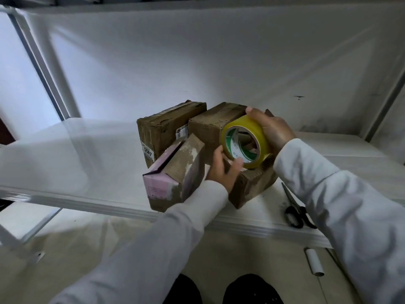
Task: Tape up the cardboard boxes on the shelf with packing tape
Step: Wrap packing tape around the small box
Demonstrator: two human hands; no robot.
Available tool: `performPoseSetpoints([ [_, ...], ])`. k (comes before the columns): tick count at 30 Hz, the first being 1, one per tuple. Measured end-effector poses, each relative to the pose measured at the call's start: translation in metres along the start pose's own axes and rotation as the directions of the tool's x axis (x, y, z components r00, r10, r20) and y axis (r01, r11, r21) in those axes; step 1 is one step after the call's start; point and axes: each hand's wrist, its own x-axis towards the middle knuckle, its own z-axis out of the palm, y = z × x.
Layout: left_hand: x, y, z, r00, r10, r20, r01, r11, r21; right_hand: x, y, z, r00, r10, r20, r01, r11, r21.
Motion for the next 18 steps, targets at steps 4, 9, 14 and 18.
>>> performPoseSetpoints([
  [4,0.001,-0.014,0.02,0.996,0.045,-0.071,-0.03,0.978,0.208,0.0,0.009,0.005,1.0,0.007,-0.017,-0.005,0.995,0.097],
  [9,0.016,-0.019,0.018,0.995,0.045,-0.089,-0.021,0.967,0.255,0.003,0.012,0.009,0.996,0.033,0.084,-0.034,0.999,0.014],
  [14,0.021,-0.016,0.015,0.998,-0.021,-0.063,0.037,0.968,0.249,0.003,-0.021,-0.006,0.969,0.184,0.163,-0.138,0.956,-0.259],
  [18,0.027,-0.01,0.017,0.996,-0.052,-0.079,0.071,0.962,0.263,-0.004,-0.024,-0.034,0.935,0.304,0.182,-0.191,0.865,-0.465],
])
